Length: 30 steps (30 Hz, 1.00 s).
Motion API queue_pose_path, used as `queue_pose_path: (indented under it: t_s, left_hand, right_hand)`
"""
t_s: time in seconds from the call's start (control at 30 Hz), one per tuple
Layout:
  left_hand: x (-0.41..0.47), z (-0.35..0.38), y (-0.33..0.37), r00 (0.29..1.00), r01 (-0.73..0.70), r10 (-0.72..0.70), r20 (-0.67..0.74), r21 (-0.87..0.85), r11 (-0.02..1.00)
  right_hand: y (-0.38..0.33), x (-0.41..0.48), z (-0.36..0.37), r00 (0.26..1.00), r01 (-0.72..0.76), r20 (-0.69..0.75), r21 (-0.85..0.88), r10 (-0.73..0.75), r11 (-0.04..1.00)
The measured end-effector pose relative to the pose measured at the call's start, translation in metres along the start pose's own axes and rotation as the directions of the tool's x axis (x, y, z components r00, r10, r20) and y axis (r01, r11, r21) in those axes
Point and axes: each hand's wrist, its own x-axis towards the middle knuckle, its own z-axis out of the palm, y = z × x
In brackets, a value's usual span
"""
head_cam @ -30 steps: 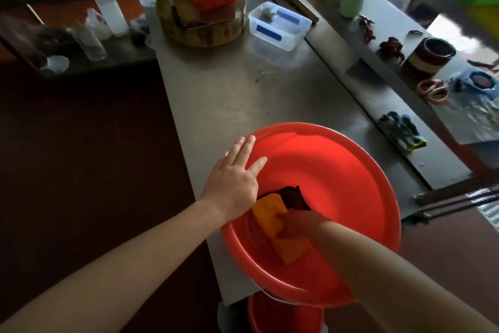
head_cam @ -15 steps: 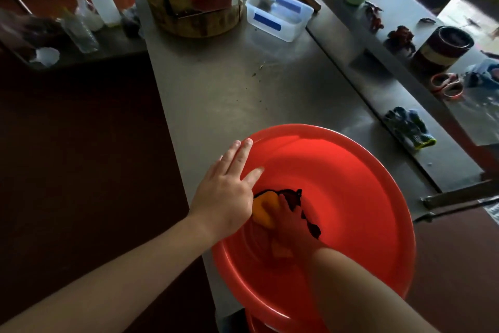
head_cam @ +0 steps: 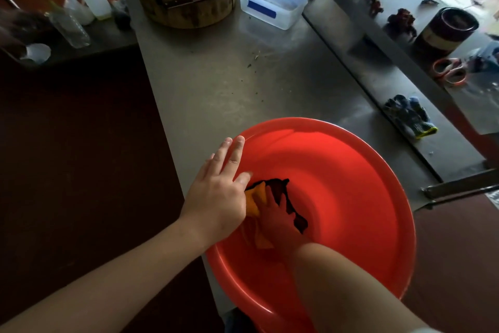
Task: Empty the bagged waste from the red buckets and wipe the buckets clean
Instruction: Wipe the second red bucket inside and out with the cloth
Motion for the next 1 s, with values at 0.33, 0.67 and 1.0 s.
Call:
queue_pose_path:
  t_s: [0.33, 0.67, 1.0]
  left_hand:
    - [0.004, 0.0, 0.006, 1.0, 0.004, -0.004, -0.002, -0.021, 1.0]
    - [0.001, -0.002, 0.005, 1.0, 0.001, -0.001, -0.006, -0.026, 1.0]
    - [0.001, 0.002, 0.002, 1.0, 0.008, -0.008, -0.002, -0.028, 1.0]
  right_hand:
    - [0.056, -0.006, -0.016, 0.969, -0.065, -0.207, 0.319, 0.136, 0.946]
    - [-0.033, -0.02, 0.019, 0.993, 0.035, -0.119, 0.288, -0.001, 0.957]
    - [0.046, -0.02, -0.01, 0.947, -0.126, -0.165, 0.595, 0.274, 0.794]
